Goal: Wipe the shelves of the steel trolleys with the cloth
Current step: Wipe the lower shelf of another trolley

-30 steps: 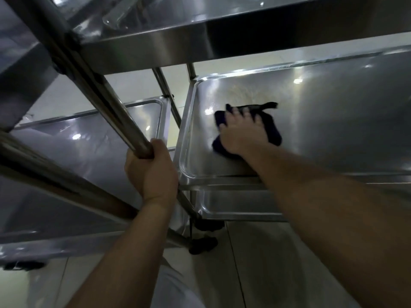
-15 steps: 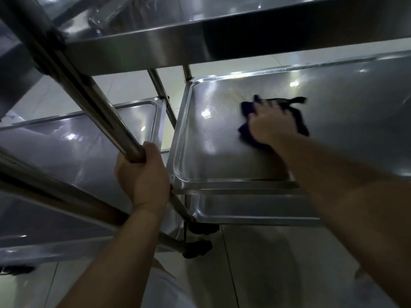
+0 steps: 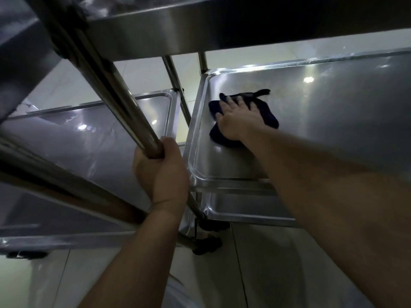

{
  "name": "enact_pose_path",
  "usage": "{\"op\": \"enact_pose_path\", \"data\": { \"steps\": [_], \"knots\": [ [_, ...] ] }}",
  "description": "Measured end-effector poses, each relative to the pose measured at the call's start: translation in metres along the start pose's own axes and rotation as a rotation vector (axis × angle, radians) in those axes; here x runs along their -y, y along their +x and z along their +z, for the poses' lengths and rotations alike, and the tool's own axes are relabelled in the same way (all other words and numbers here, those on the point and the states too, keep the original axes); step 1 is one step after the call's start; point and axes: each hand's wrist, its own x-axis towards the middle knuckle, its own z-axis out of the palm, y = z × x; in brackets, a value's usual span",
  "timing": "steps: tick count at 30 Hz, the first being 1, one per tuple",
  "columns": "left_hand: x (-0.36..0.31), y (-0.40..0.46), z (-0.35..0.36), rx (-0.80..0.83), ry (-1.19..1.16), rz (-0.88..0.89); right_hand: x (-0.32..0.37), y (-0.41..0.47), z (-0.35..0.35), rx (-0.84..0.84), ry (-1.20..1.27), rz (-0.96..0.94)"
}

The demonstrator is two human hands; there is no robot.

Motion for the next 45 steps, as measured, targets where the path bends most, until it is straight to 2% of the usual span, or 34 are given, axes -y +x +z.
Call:
{"op": "enact_pose_path", "data": {
  "steps": [3,7,12,14,20,27,31,38,43,45],
  "knots": [
    [-0.001,0.000,0.000,0.014,-0.019,-0.016,0.030,0.000,0.011,0.021,-0.041,-0.165],
    [-0.002,-0.001,0.000,0.019,-0.028,-0.006,0.048,-0.025,0.021,0.049,-0.023,-0.287],
    [-0.004,0.000,-0.001,0.032,0.024,-0.001,0.045,-0.083,0.031,0.071,-0.061,-0.510],
    [-0.006,0.000,-0.003,0.036,0.038,0.005,0.038,-0.104,0.036,0.064,-0.076,-0.533],
    [-0.011,-0.003,-0.007,0.072,0.053,-0.009,-0.020,-0.144,0.032,-0.012,-0.039,-0.385],
    [-0.011,-0.003,-0.008,0.086,0.090,-0.019,-0.133,-0.180,0.010,-0.065,-0.024,-0.096],
    [-0.015,-0.006,-0.010,0.096,0.106,-0.055,-0.160,-0.184,0.004,-0.063,0.002,0.067],
    [-0.025,-0.011,-0.019,0.147,0.203,-0.053,-0.163,-0.181,0.006,-0.066,0.008,0.069],
    [-0.018,-0.021,-0.033,0.287,0.426,-0.018,-0.163,-0.180,0.006,-0.073,-0.003,0.062],
    [-0.014,-0.034,-0.034,0.339,0.494,-0.080,-0.162,-0.181,0.005,-0.070,0.002,0.063]
  ]
}}
